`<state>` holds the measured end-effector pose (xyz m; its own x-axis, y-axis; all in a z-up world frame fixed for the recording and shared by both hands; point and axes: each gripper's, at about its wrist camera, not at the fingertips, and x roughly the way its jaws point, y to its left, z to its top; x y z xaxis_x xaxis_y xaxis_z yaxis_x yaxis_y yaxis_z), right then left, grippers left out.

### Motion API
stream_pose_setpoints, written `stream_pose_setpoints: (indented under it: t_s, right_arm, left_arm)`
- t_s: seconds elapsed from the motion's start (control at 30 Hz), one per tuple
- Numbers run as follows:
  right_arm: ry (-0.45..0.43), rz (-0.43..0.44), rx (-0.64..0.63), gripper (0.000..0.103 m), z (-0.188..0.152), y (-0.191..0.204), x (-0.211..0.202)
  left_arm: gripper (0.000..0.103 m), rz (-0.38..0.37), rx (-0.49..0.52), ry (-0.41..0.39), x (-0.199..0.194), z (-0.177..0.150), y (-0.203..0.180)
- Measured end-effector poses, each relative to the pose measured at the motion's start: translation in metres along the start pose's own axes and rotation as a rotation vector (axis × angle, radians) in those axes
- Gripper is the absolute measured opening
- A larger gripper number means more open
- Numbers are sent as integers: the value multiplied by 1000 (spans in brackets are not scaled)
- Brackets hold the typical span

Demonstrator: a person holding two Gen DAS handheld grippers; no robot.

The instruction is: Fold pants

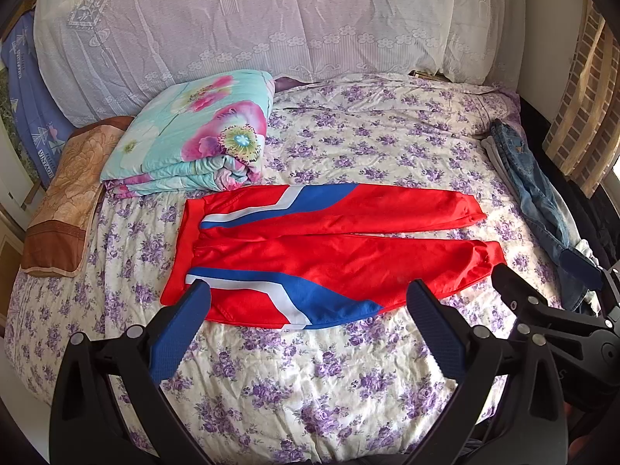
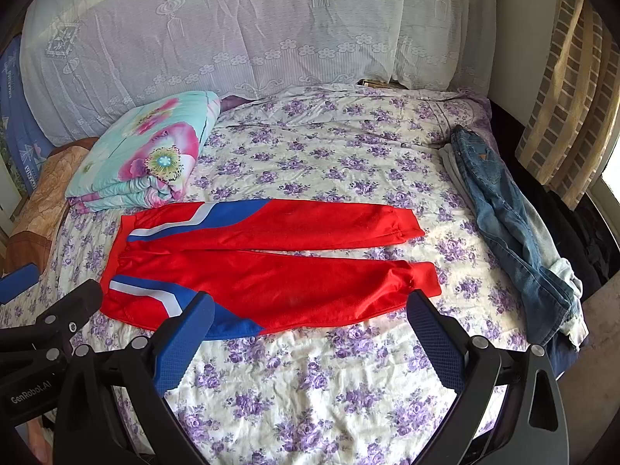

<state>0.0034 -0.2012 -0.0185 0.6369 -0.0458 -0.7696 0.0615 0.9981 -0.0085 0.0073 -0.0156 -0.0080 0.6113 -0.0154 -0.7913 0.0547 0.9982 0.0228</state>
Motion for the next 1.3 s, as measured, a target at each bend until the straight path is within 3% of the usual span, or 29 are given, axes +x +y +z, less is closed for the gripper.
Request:
stream_pose_setpoints:
  t_s: [1.17,1.23,1.3]
  right_arm:
    - [5,-2,-1,100,-9,1,4]
    - [16,4,-7,100,-10,2,8]
    - [39,0,-11,100,-12,-2,22]
  left_arm:
    - [98,-4,-2,6,2,-3,0]
    - [98,-13,-5,19,4,-4,0]
    - [98,-78,-44,86,19,-8,8]
